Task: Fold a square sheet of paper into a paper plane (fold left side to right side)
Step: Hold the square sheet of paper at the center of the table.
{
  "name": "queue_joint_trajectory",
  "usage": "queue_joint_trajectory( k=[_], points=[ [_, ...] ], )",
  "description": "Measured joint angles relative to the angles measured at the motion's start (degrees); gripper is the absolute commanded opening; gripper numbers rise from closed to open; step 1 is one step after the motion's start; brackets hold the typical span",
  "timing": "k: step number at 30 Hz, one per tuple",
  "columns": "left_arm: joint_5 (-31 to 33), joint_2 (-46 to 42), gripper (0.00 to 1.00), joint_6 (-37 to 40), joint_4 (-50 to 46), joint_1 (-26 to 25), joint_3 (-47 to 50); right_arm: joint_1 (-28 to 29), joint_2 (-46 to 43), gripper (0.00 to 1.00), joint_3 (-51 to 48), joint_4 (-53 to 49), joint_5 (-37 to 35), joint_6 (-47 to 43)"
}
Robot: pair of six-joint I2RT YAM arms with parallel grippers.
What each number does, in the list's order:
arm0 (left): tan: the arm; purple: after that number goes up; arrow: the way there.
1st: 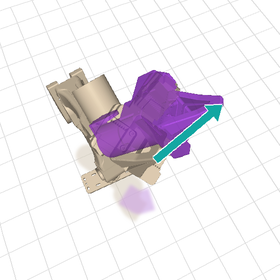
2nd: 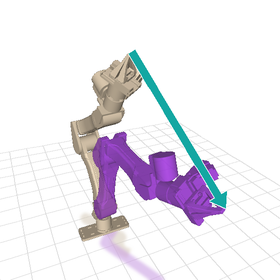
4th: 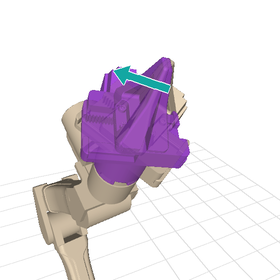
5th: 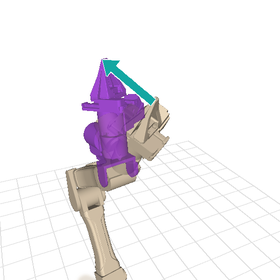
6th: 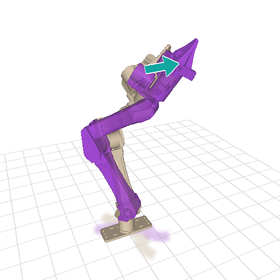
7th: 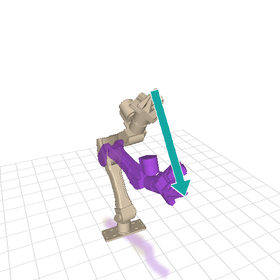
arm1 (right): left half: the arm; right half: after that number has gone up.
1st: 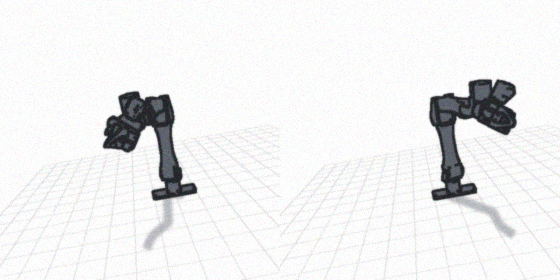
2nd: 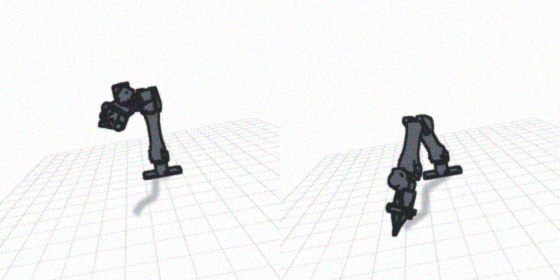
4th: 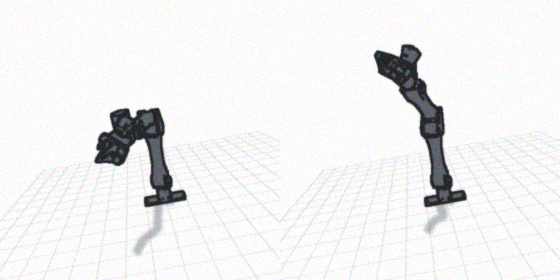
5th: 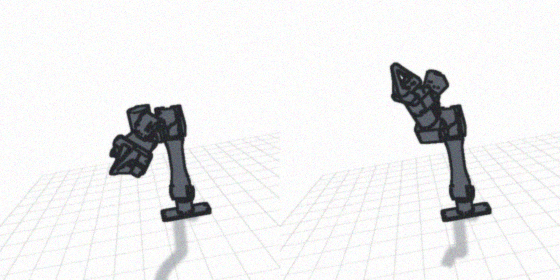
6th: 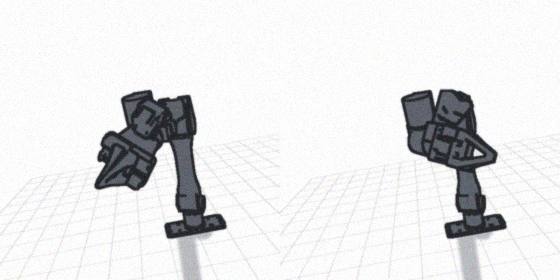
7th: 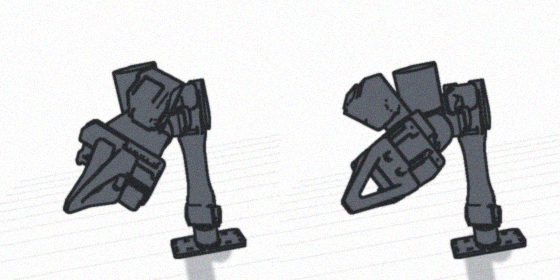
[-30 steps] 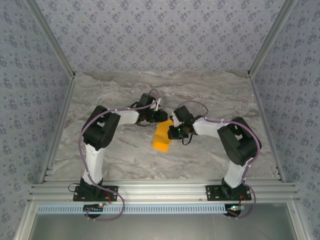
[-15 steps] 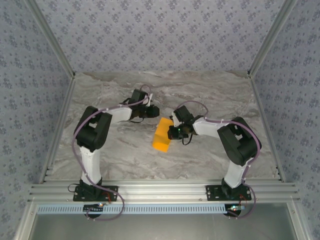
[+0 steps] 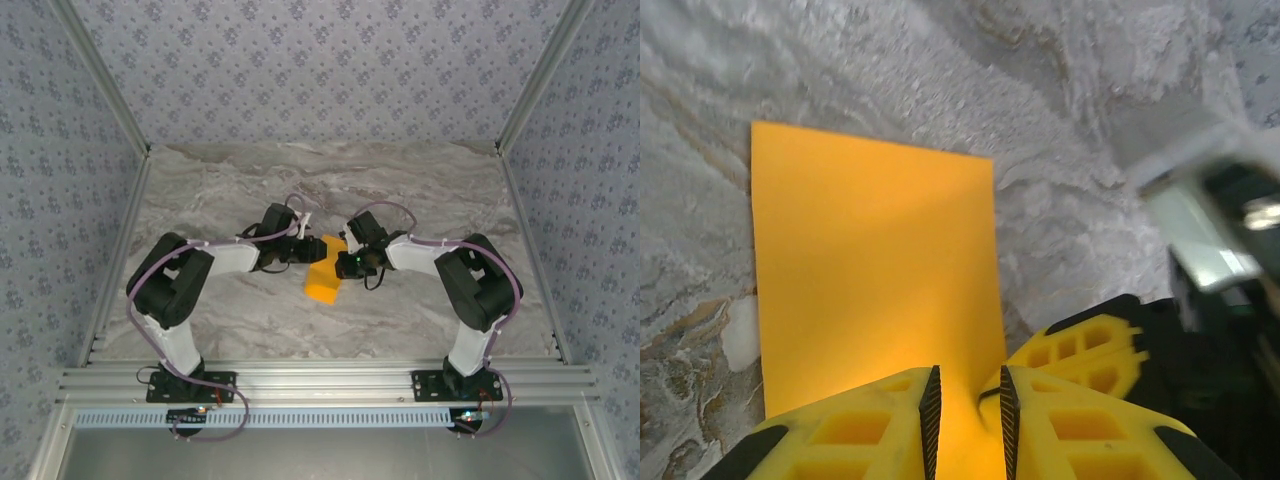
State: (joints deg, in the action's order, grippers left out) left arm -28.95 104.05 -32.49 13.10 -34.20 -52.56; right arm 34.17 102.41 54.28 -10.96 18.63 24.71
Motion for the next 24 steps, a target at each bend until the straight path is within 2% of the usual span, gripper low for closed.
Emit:
queue_joint_trajectory(
  k=[18, 24],
  points=[
    [0.3, 3.7, 0.24, 0.5, -1.1, -1.6, 0.1, -0.2, -1.0, 0.03, -0.3, -0.3, 0.3, -0.4],
    [0.9, 3.7, 0.24, 0.5, 0.0, -1.8, 0.8, -5.2, -6.1, 0.04, -1.3, -1.5, 3.5, -0.4]
  ],
)
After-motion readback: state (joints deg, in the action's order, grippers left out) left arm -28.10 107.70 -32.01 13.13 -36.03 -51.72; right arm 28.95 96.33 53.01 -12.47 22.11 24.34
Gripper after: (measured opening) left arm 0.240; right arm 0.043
